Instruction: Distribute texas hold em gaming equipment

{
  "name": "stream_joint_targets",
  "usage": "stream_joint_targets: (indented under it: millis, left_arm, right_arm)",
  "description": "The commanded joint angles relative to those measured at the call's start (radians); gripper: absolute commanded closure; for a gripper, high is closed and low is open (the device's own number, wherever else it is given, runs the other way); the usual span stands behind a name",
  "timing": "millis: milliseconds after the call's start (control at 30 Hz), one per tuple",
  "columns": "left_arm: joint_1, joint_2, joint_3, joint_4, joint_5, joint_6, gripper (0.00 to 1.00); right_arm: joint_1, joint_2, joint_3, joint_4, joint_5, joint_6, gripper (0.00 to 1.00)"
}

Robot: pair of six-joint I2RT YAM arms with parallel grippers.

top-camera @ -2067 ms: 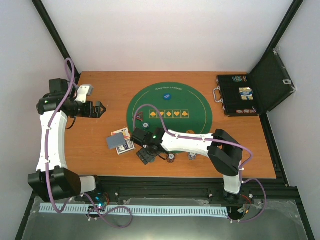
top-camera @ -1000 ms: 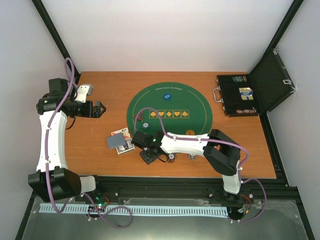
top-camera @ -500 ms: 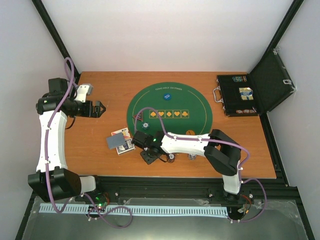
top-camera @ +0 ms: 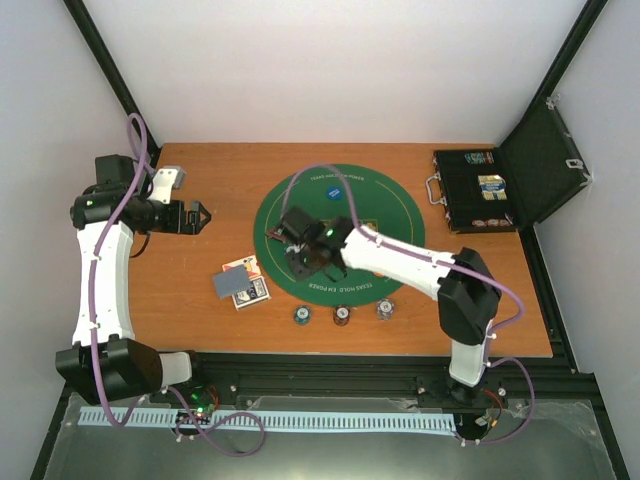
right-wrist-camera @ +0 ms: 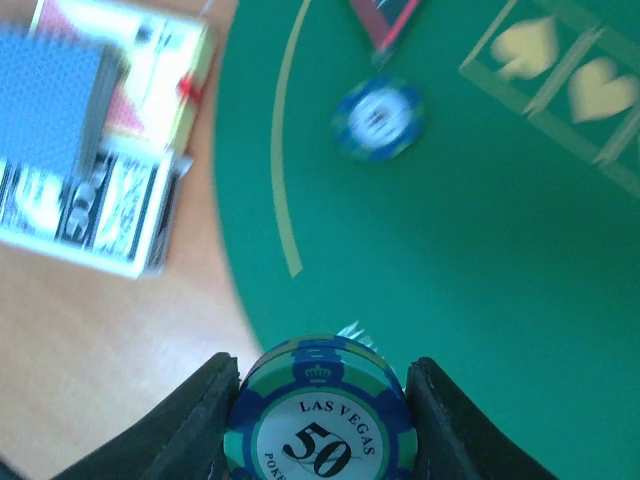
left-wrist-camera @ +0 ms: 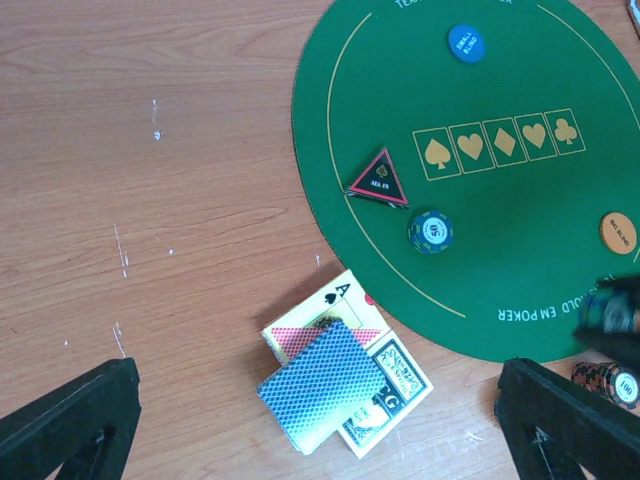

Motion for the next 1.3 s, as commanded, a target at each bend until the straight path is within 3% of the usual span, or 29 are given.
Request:
stream_joint_targets:
  millis: [0,267,567,1267]
  left_arm:
    - [0.004,-0.012,0.05,-0.019,0.006,0.009,0.0]
    - [0.004,0.013,0.064,-0.019,0.019,0.011,0.0]
    - [0.004,0.052,0.064,-0.003,0.034,0.016,0.0]
    - [0.004,0.085,0.083,0.015,0.027,0.041,0.0]
  right_arm:
    - [-0.139,-0.022,0.096,-0.021,0.026,-0.065,0.83]
    - [-0.369,0.202,0.36,-0.04,0.026,-0.124,0.83]
    - [-0.471,0.535,0.699,-0.107,-0.001,-0.166,0.83]
    - [-0.506,0.834,0.913,-0.07,-0.086,-0.144,0.78]
